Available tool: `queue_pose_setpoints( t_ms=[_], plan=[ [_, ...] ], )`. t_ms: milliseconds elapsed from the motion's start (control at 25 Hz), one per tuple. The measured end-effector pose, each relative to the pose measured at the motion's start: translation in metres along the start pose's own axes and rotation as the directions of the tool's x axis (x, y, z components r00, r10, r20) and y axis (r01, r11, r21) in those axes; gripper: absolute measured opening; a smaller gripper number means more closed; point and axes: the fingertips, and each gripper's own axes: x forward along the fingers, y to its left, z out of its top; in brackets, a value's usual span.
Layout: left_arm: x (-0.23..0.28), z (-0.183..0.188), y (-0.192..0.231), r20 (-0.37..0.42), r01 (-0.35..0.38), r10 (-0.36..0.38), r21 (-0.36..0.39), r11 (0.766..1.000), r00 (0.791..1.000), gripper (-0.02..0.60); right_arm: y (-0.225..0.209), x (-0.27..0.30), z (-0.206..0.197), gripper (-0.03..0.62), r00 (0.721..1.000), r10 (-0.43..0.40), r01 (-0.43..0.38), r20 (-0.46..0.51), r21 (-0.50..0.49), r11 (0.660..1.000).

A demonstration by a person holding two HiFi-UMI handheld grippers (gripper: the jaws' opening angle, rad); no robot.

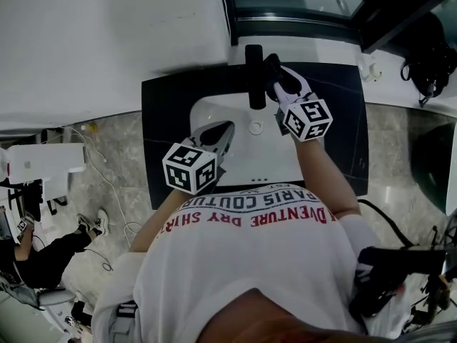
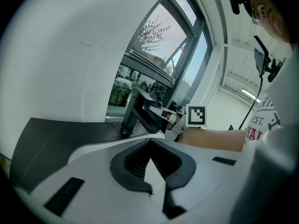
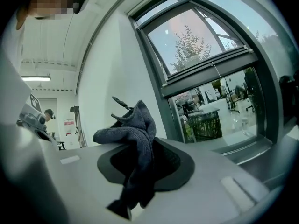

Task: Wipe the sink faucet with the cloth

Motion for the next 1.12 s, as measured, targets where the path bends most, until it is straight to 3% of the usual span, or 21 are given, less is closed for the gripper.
queue_pose_setpoints(
  t_ms=[600, 1120],
  plan=[
    [0.003, 0.0, 0.009, -0.002, 0.001, -0.001, -0.002, 1.0, 1.0, 0.002, -0.019, 0.018, 0.019, 0.078, 0.999, -0.045, 0.044, 0.021, 0.035, 0.998],
    [0.008, -0.01, 0.017, -0.021, -0.005, 0.004, -0.022, 1.0, 1.0, 0.0, -0.037, 0.037, -0.052, 0.078, 0.977, -0.099, 0.121, -0.191, 0.105, 0.987]
  ],
)
